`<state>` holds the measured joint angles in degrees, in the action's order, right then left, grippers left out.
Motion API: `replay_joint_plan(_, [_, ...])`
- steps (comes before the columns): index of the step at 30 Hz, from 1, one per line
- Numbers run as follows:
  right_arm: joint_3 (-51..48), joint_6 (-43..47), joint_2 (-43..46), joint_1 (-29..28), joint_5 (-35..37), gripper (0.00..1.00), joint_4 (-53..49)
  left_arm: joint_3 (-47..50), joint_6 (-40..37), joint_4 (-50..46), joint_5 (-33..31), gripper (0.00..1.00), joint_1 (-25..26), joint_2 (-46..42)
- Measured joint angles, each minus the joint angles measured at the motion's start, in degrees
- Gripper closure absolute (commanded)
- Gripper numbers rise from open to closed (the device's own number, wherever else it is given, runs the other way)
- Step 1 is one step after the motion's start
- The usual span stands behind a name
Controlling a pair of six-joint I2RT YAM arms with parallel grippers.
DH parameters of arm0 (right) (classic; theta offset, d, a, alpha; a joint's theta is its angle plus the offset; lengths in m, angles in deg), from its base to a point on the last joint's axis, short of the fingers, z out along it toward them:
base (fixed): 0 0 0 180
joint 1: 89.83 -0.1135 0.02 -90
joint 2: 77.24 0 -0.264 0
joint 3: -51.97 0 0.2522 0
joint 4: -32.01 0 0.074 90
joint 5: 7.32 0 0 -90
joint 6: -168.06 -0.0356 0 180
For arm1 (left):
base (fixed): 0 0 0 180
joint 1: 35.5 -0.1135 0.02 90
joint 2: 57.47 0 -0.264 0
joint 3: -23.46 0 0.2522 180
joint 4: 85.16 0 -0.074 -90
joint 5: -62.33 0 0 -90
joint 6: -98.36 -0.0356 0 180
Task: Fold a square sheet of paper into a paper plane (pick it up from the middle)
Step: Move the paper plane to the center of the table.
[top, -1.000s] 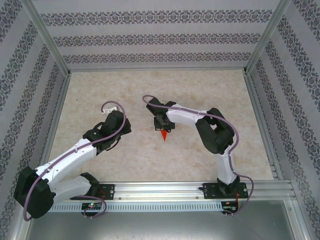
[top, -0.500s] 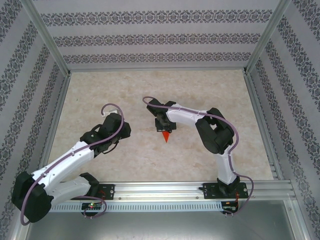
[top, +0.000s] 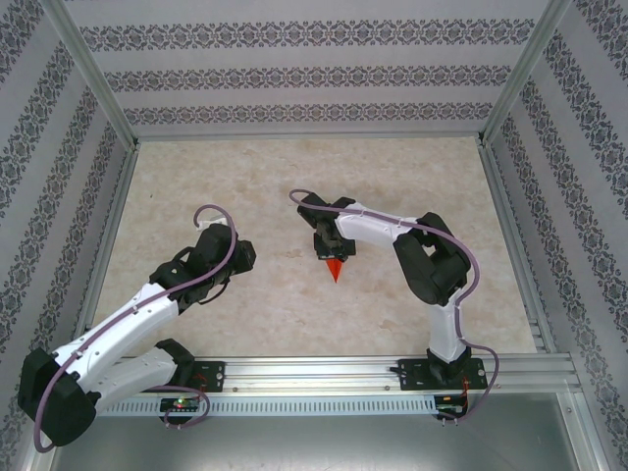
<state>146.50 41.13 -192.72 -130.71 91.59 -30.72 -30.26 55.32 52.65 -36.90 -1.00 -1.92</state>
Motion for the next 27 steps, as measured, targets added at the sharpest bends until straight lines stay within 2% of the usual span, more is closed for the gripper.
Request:
replay_joint_plan(3, [-0.02,0.37,-0.46,0.00,0.00,0.70,0.15,0.09,-0.02,0.00,0.00,0.69,0.00,-0.61])
replay_joint_plan(23, [1.18,0.52,-1.57,-0.74,0.92,0.64,0.28,0.04,-1.95,0.04,1.44,0.69,0.00,4.22])
replay_joint_plan(24, [1.49,0.61,-1.57,-0.74,0.92,0.63,-0.07,0.04,-2.03,0.04,1.40,0.68,0.00,4.22])
replay_joint_plan(27, [3.15,0.96,-1.46,-0.74,1.01,0.46,-1.09,-0.22,-2.91,0.02,1.01,0.68,0.00,4.22])
